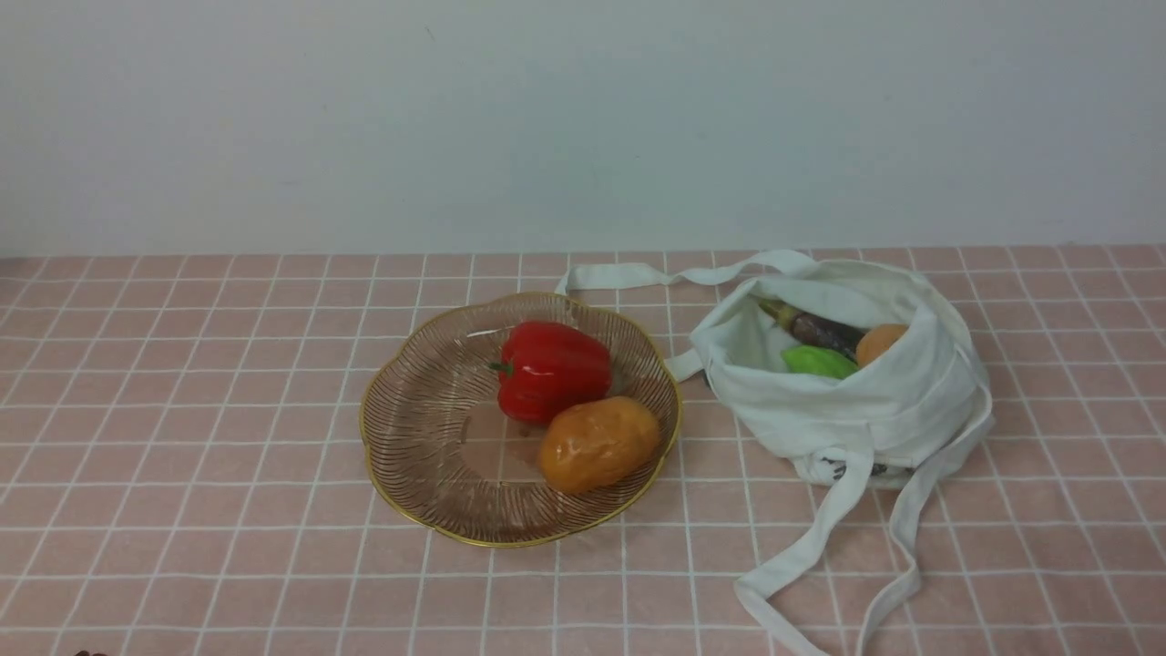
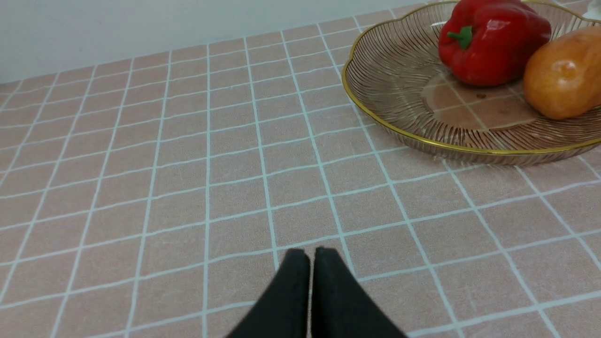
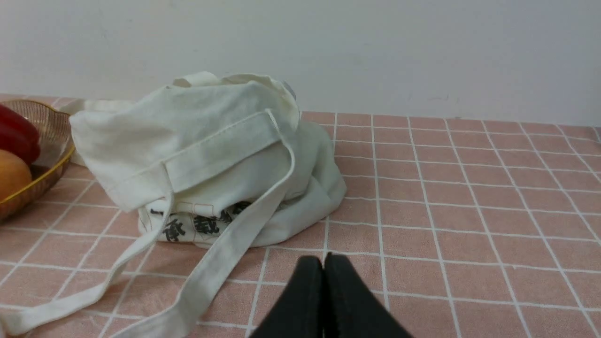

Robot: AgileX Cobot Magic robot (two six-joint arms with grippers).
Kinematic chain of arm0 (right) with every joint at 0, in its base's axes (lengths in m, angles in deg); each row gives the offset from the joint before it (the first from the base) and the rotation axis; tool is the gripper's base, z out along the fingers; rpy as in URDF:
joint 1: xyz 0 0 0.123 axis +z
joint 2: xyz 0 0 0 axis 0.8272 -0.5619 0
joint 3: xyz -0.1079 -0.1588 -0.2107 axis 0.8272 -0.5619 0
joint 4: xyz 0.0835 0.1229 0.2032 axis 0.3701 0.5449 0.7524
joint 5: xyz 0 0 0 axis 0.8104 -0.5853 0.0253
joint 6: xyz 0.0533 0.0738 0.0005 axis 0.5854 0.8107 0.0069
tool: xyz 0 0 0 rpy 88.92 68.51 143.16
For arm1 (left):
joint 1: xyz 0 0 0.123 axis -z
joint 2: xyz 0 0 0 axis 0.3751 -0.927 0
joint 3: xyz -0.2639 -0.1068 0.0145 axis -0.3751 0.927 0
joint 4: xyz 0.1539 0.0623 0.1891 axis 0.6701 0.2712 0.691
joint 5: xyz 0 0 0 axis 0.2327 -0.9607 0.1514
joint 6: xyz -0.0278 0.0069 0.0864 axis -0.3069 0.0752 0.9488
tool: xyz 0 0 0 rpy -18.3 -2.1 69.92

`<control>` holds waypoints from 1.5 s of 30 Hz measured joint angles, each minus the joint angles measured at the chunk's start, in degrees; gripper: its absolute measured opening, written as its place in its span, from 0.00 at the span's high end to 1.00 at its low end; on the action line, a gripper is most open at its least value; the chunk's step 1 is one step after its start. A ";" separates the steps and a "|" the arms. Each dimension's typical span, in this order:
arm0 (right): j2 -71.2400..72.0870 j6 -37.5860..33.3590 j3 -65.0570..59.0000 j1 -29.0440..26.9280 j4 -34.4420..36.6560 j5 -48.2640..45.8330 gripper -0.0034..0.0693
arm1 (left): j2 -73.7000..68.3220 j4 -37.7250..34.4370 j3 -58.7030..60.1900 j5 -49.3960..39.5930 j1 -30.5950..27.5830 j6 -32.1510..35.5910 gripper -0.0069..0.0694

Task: Take vegetables from bag on pink coffee tablecloth place on plate.

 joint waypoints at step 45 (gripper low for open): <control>0.00 -0.94 0.12 -0.18 0.23 -0.99 0.97 | 0.00 0.00 0.00 0.00 0.00 0.00 0.92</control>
